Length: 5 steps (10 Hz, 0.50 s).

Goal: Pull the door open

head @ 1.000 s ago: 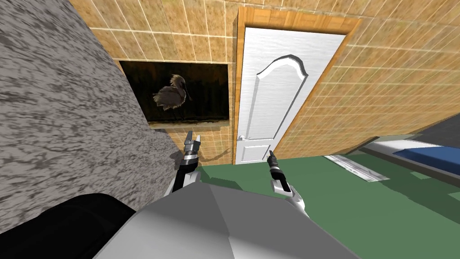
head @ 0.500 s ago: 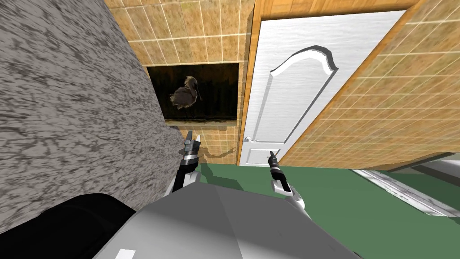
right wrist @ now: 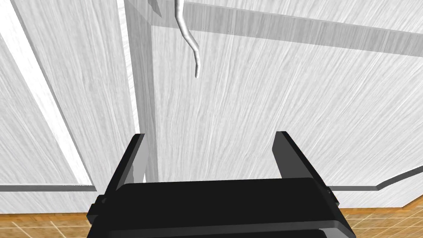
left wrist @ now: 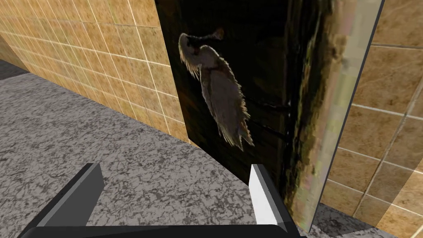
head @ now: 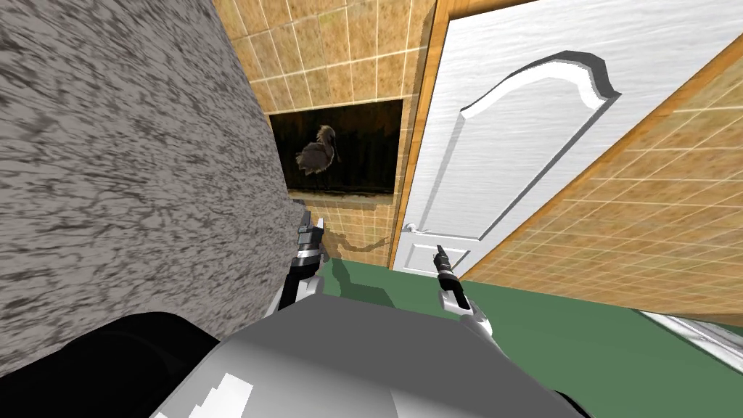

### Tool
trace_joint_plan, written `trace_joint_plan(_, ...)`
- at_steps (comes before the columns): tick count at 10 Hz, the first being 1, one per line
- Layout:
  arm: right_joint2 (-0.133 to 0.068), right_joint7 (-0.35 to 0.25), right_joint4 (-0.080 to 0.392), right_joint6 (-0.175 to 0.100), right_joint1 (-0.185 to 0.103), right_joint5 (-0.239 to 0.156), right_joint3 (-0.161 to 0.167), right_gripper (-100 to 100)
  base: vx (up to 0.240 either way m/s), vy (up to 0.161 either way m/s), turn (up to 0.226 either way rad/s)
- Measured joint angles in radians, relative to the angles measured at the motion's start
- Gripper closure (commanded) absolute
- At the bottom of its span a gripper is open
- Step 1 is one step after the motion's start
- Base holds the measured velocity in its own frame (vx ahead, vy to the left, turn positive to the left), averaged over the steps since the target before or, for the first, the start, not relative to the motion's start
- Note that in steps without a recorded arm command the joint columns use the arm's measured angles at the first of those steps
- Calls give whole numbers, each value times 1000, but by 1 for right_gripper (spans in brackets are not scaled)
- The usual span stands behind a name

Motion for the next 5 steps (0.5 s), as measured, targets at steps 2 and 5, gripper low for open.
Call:
trace_joint_plan(2, -2, 2, 31, -6, -11, -5, -4, -100, -5, -12, 264)
trace_joint_plan(5, -5, 3, 78, -14, -31, -11, -10, -100, -13, -15, 242)
